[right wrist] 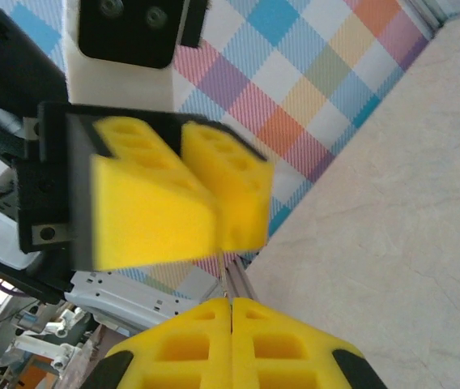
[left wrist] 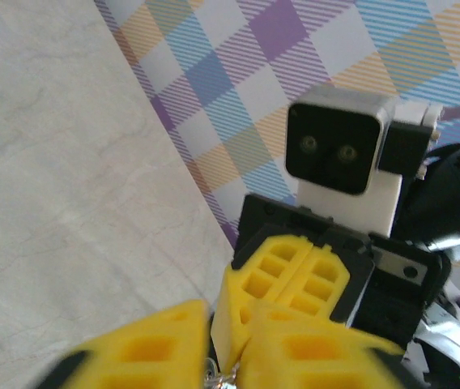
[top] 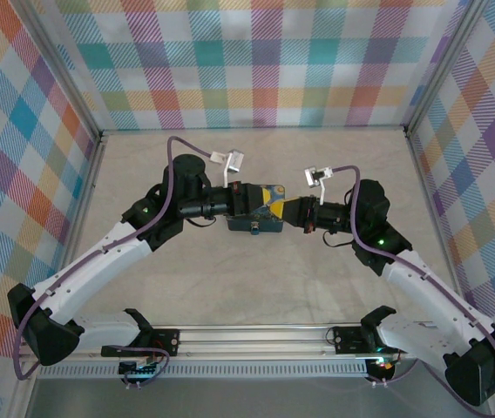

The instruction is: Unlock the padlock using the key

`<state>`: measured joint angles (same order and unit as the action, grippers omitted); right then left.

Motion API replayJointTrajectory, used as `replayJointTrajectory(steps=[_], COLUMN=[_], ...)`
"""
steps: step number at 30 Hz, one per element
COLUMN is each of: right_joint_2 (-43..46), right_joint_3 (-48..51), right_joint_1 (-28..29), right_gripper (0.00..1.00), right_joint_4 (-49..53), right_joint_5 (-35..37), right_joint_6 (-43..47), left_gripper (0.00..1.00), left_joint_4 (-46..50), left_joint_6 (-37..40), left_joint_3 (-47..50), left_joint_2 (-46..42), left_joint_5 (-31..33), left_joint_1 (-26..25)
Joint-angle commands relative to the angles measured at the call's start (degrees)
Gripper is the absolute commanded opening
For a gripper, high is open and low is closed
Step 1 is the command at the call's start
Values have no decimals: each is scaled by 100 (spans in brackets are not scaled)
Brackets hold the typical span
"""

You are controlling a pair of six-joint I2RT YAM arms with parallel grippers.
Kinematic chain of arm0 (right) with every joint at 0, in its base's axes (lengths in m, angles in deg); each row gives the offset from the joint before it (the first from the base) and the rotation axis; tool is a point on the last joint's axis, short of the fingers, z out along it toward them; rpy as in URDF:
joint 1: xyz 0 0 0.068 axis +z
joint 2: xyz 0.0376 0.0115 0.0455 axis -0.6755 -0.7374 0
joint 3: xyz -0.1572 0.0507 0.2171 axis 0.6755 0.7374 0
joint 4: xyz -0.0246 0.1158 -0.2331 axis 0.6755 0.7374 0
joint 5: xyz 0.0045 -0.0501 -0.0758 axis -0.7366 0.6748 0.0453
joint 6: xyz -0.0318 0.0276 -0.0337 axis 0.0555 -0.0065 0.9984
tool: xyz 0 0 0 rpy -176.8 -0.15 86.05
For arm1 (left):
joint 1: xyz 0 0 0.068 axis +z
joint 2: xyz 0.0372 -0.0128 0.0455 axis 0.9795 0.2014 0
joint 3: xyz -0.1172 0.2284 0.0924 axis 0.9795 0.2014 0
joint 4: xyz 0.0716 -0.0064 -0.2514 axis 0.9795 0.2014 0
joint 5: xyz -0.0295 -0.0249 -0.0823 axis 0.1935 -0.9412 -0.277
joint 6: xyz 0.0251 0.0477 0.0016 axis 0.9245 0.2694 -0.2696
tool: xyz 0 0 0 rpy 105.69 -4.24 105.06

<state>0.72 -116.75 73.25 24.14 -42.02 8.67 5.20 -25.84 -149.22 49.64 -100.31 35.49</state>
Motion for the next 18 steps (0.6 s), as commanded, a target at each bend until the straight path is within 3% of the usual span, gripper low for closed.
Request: replayJointTrajectory(steps=[1,5,10,14,18], right_joint_2=[173,116,-190,-386,-471], right_joint_3=[-432,-1017,-1570,-1654,-1450], right_joint_1=[-13,237,1136,1842,2498], right_gripper=[0,0,0,0,0], right_joint_4=[969,2341,3167,2886,1855], right_joint_5=[435,1604,3958,5828,7256], right_joint_6=[853,1954,3263,4242,5523], left_gripper=[52,65,66,70,73], left_joint_4=[245,1018,1171,1244,1300], left_joint_6=[-28,-225,-603,-779,-885], left_joint_3=[-51,-194,-166,-315,-518], left_joint_2=[-271,-331,-334,-337,-333], left_joint_5=[624,1176,1226,1250,1213], left_joint_1=[-31,141,332,350,352])
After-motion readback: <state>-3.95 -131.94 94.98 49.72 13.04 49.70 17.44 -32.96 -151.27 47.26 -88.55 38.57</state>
